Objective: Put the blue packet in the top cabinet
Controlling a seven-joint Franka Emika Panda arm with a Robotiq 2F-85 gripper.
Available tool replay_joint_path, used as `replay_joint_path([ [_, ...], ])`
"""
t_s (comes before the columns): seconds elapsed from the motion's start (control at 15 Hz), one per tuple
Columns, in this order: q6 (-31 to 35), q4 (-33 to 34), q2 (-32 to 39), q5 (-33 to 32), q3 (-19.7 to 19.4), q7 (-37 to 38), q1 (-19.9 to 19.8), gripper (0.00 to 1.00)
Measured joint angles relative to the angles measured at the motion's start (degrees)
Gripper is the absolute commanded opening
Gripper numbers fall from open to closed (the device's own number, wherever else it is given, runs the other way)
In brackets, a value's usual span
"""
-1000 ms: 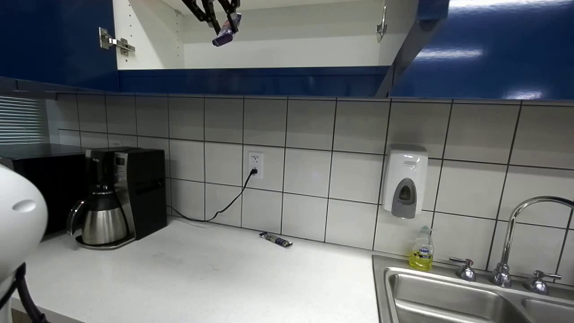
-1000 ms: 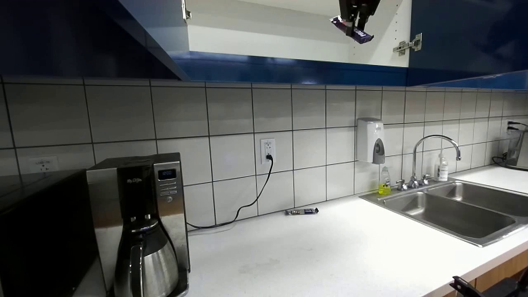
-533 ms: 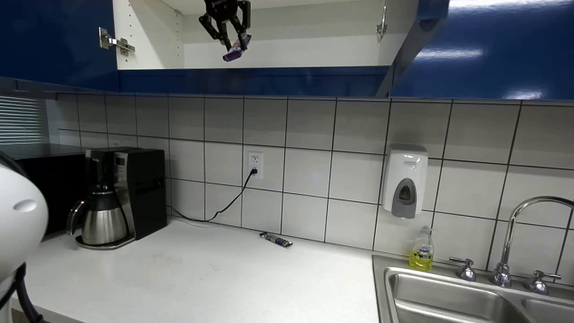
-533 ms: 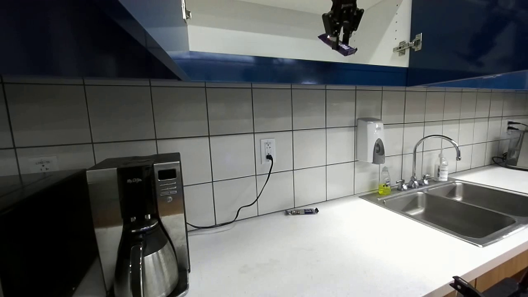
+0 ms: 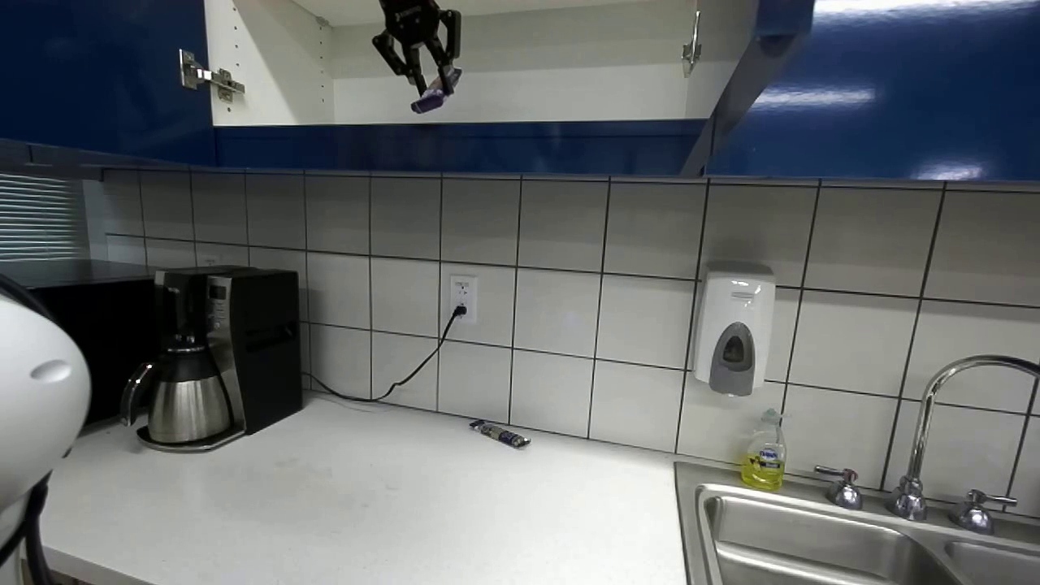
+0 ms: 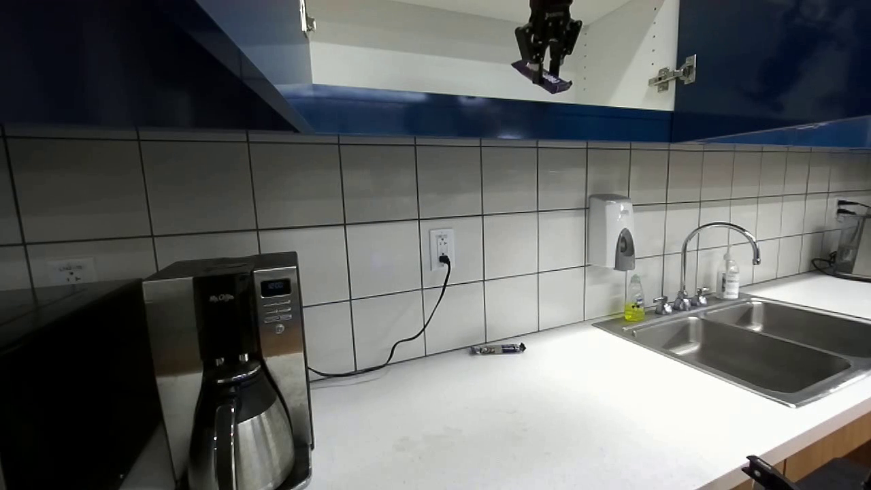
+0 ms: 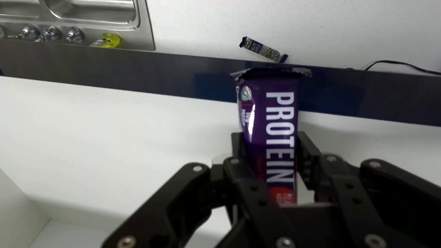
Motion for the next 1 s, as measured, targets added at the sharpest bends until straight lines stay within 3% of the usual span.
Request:
replay_joint_path([
  [1.0, -4.4, 10.6, 9.0, 0.0, -0.1, 1.2, 0.0, 0.14],
])
